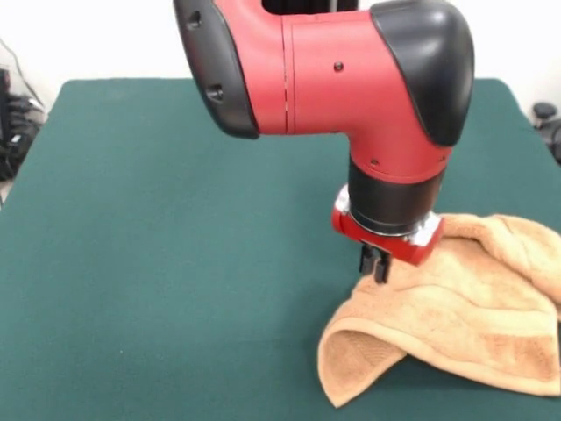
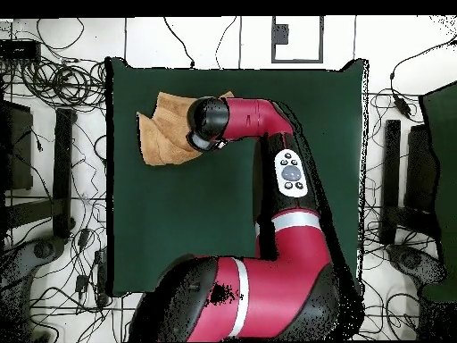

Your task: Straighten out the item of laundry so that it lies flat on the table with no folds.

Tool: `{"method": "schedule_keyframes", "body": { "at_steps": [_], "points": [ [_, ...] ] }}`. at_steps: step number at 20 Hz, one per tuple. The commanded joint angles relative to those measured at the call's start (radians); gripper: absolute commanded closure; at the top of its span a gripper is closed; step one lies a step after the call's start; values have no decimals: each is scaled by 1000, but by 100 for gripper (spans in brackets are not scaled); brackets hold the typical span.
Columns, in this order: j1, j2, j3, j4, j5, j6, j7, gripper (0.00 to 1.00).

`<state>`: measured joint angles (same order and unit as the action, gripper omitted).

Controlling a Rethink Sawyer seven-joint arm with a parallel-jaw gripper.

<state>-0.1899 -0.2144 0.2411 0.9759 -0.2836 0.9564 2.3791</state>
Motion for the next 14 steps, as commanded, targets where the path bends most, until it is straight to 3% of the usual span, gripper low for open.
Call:
{"method": "schedule_keyframes", "body": {
  "at_steps": [1, 5, 14],
  "points": [
    [80, 8, -99, -95, -85, 277, -33, 100],
    [95, 1, -139, -125, -154, 283, -94, 100],
    [101, -5, -147, -107, -186, 244, -81, 100]
  ]
}}
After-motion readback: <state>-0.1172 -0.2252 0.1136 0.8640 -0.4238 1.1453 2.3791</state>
